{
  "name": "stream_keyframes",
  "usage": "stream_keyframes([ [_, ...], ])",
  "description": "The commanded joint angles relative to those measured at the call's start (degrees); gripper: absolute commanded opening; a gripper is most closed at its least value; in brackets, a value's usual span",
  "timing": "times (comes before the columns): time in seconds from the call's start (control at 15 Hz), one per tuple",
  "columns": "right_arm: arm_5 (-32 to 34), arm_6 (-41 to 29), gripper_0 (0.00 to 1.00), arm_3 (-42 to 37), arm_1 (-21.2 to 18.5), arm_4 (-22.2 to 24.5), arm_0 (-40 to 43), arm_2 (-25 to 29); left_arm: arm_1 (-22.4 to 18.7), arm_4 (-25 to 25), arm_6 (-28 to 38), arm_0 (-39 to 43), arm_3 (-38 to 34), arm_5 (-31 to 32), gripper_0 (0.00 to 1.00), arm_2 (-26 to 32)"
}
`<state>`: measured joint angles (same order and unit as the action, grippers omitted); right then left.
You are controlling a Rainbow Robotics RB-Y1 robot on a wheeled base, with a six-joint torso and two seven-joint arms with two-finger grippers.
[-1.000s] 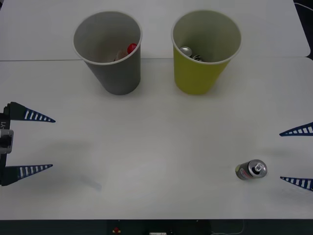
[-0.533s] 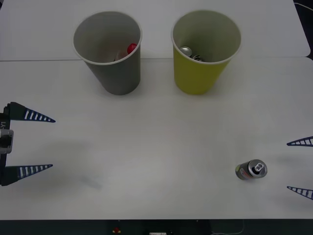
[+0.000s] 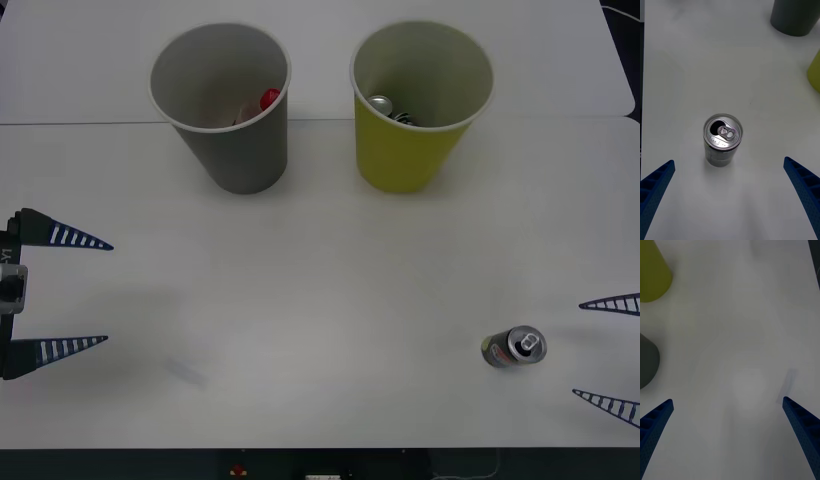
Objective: Put the can into the green bin and the plastic bottle into the gray bin
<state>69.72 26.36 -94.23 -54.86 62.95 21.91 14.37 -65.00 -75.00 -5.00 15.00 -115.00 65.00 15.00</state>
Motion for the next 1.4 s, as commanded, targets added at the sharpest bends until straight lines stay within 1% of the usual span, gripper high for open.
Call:
stream_keyframes([
  [0.07, -0.02, 0.18, 1.0, 1.59, 2.92, 0.15, -0.12, -0.31, 0.0, 0.0, 0.0, 0.0, 0.0, 0.0, 1.0, 0.0],
  [0.53, -0.02, 0.71, 1.0, 8.71, 8.72, 0.15, -5.04, -5.14, 0.0, 0.0, 0.0, 0.0, 0.0, 0.0, 1.0, 0.0],
  [0.8, 0.07, 1.68, 1.0, 14.16, 12.06, 0.07, -8.55, -7.43, 0.0, 0.0, 0.0, 0.0, 0.0, 0.0, 1.0, 0.0],
  [1.0, 0.16, 2.29, 1.0, 17.5, 14.43, 0.07, -10.49, -8.13, 0.0, 0.0, 0.0, 0.0, 0.0, 0.0, 1.0, 0.0],
  [1.27, 2.44, 3.26, 1.0, 22.86, 17.42, 0.15, -13.47, -8.22, 0.0, 0.0, 0.0, 0.0, 0.0, 0.0, 1.0, 0.0],
  [1.4, 2.62, 3.79, 1.0, 24.18, 18.38, 0.15, -14.09, -8.22, 0.0, 0.0, 0.0, 0.0, 0.0, 0.0, 1.0, 0.0],
])
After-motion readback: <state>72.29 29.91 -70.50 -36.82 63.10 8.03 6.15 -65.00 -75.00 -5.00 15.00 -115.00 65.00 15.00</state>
